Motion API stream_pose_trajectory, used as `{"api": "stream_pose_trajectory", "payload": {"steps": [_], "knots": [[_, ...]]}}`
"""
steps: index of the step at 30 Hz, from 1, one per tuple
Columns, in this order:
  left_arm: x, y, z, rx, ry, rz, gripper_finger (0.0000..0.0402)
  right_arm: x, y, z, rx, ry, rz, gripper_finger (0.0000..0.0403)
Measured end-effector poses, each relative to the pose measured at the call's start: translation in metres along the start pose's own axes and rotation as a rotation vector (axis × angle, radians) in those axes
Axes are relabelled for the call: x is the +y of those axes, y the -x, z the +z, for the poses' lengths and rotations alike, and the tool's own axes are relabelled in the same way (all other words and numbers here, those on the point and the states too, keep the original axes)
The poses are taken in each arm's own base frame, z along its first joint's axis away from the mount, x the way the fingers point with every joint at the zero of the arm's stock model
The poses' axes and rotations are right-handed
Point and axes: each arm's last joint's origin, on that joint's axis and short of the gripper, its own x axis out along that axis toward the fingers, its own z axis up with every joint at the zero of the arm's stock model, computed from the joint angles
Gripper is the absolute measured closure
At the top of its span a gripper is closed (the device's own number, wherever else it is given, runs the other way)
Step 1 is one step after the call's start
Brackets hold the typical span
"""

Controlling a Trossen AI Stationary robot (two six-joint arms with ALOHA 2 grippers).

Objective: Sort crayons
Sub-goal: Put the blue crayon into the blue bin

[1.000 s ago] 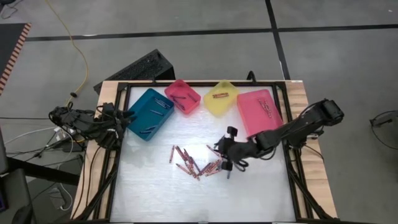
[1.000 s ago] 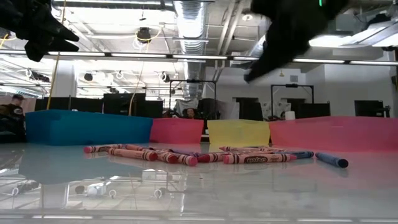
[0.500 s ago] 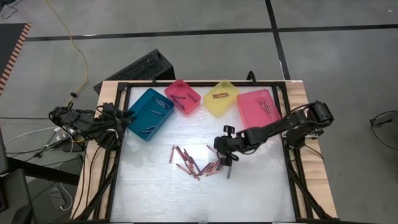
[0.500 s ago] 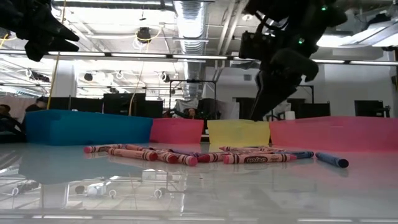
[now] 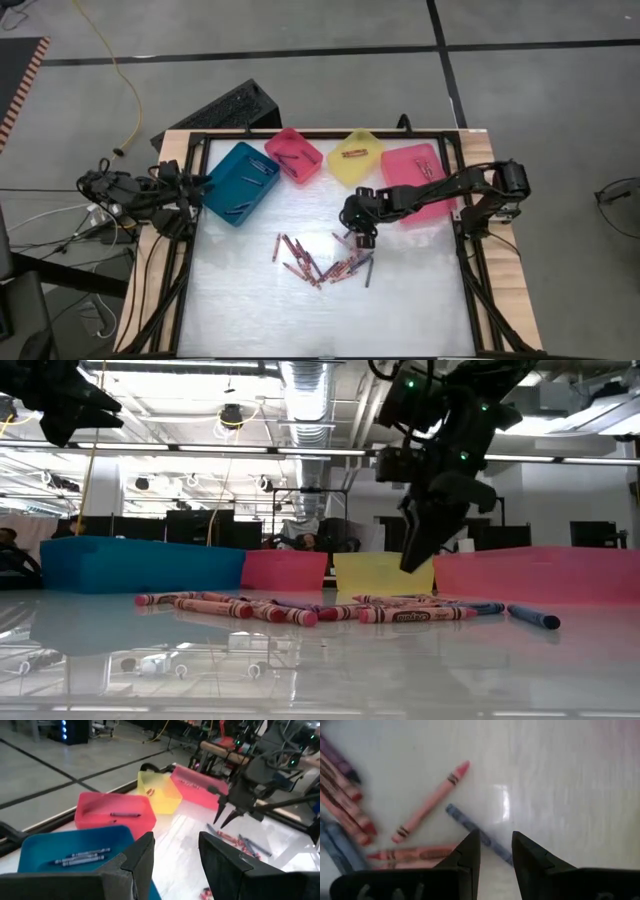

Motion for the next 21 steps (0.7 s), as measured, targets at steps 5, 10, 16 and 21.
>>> {"api": "stream_pose_trajectory", "payload": {"steps": [5,10,16,21], "knots": [[0.0,0.0,0.0,0.001,0.004,0.002,0.0256,0.0,-0.006,0.0,0.006,0.031,0.031,0.0296],[0.0,0.0,0.0,0.0,0.003,0.005,0.0256,0.001,-0.013,0.0,0.01,0.049,0.04,0.0296],[0.001,0.0,-0.001,0.0,0.003,0.012,0.0256,0.005,-0.019,0.001,0.002,0.079,0.046,0.0296],[0.001,0.0,-0.001,-0.001,0.004,0.017,0.0256,0.011,-0.02,0.001,0.004,0.125,0.055,0.0296]]}}
